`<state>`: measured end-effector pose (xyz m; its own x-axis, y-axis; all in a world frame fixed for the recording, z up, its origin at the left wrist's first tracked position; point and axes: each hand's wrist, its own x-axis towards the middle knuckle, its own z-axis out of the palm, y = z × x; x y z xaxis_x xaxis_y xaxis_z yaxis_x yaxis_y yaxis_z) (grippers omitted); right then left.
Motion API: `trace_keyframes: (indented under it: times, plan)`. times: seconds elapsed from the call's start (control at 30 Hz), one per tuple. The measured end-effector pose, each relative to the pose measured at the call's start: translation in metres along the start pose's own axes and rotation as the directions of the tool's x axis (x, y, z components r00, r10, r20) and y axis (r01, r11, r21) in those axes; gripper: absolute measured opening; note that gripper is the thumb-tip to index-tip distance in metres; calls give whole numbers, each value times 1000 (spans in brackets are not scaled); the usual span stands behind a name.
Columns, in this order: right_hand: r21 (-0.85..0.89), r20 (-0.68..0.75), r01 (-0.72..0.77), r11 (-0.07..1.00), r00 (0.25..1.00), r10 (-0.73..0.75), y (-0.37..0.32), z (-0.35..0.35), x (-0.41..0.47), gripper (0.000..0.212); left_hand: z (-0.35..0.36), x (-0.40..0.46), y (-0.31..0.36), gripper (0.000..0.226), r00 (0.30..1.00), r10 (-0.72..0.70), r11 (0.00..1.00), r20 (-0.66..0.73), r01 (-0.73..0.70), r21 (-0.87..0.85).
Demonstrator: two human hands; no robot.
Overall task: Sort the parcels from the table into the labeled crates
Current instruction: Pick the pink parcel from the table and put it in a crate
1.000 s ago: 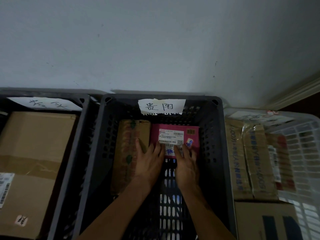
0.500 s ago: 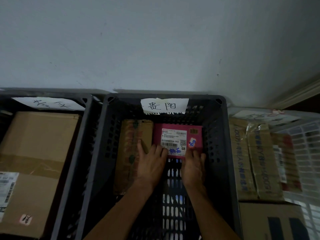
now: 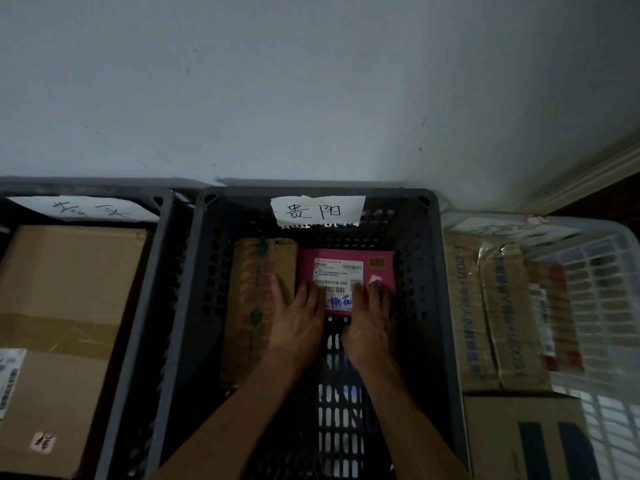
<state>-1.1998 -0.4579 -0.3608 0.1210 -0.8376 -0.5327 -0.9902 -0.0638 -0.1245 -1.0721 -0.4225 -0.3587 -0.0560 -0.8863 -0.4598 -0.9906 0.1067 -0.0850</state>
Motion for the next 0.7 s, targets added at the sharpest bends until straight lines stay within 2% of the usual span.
trace_keyframes:
  times: [0.1,0.37,0.6,0.7]
  plan:
    - [-1,14,28,1000,1000,-28,6,4,-1,97,-1,3,0,70,1000,-7,1000,-8,7,5]
    - [43,68,29,999,997,-32,4,1,2,97,0,2,-2,69,1000,31,999,5,-31,-14]
    - [93,167,20,995,985,-36,6,-15,5,93,-13,3,2,69,999,20,1000,50,-19,-25]
    - [165,140,10,986,990,-34,1,-26,3,85,-17,-3,-4,68,999,27,995,42,-23,-93]
